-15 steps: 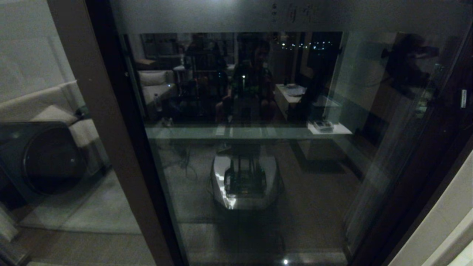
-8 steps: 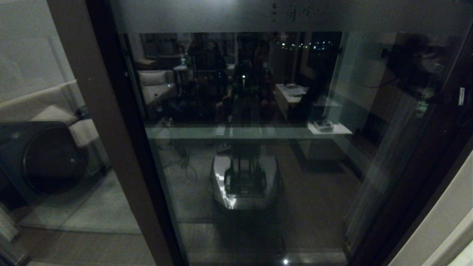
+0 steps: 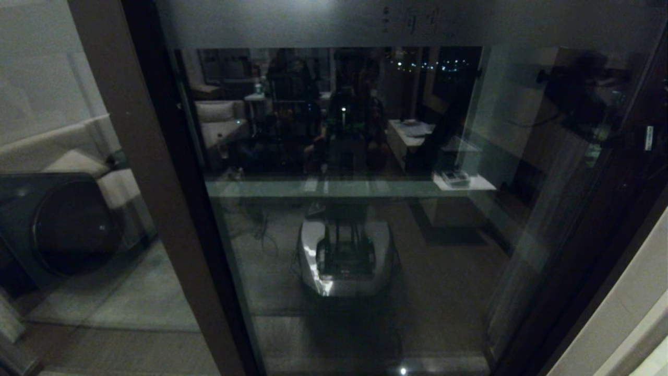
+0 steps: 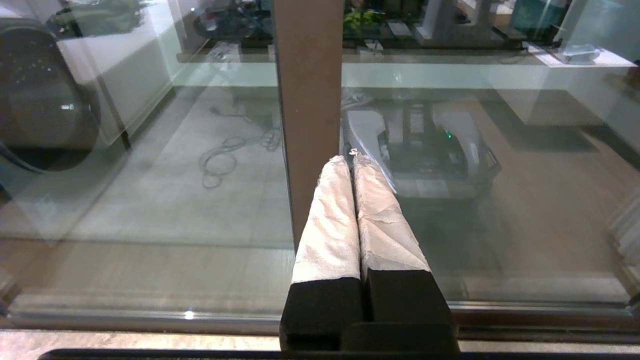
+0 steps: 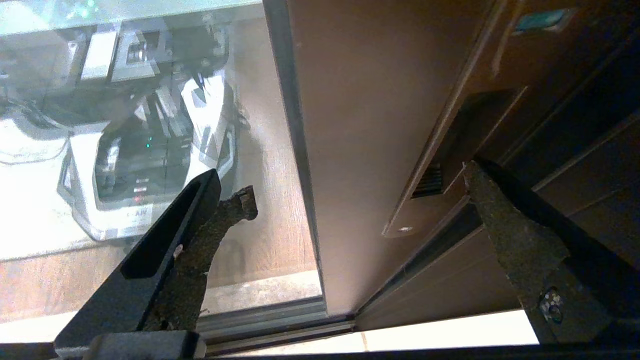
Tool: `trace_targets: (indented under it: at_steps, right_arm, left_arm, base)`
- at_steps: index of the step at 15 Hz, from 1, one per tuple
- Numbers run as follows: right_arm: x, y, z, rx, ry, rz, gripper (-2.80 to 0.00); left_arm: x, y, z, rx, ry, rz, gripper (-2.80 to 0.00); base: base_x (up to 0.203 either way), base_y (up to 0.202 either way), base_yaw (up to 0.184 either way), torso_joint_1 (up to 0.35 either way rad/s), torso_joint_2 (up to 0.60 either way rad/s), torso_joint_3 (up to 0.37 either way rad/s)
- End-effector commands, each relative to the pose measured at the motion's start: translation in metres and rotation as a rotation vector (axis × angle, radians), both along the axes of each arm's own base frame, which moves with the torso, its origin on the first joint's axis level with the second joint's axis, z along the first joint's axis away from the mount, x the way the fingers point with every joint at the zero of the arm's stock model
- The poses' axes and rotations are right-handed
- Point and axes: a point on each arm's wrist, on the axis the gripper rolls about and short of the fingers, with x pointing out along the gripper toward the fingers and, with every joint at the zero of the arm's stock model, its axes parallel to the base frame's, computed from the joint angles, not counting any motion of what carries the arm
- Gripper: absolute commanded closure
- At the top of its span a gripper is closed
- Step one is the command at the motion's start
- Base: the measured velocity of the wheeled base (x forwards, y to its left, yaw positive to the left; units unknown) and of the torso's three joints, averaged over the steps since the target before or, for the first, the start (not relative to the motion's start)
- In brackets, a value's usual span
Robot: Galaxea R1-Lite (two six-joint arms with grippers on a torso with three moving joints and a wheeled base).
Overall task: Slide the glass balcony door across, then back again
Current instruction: Open the slid door
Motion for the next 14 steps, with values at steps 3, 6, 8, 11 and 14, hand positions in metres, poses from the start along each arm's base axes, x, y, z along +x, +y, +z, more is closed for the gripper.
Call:
trace_targets:
  at_steps: [3,6,8,11,14]
  right_arm:
    - [0.0003,0.0081,0.0021,0.013,-0.002,0.016,-2.80]
    - [-0.0024,0.0115,0.0050,0.026,-0.009,0.035,-2.80]
    - [-0.0024,0.0118,0.0051,0.038,-0.012,0.045,-2.80]
    - [-0.0018,0.0122,0.0044,0.040,-0.012,0.049,-2.80]
    - [-0.0005,0.0142,0.0039,0.064,-0.016,0.071,-2.80]
  left_arm:
    - [0.0000,0.0000,0.0000,0.000,0.000,0.000,0.00]
    - [0.0000,0.0000,0.0000,0.000,0.000,0.000,0.00]
    - [0.0000,0.0000,0.0000,0.000,0.000,0.000,0.00]
    - [0.0000,0.0000,0.0000,0.000,0.000,0.000,0.00]
    - [0.0000,0.0000,0.0000,0.000,0.000,0.000,0.00]
  base:
    - [0.000,0.000,0.000,0.000,0.00,0.000]
    - [0.000,0.000,0.000,0.000,0.00,0.000]
    - [0.000,0.000,0.000,0.000,0.00,0.000]
    - [0.000,0.000,0.000,0.000,0.00,0.000]
    - [0.000,0.000,0.000,0.000,0.00,0.000]
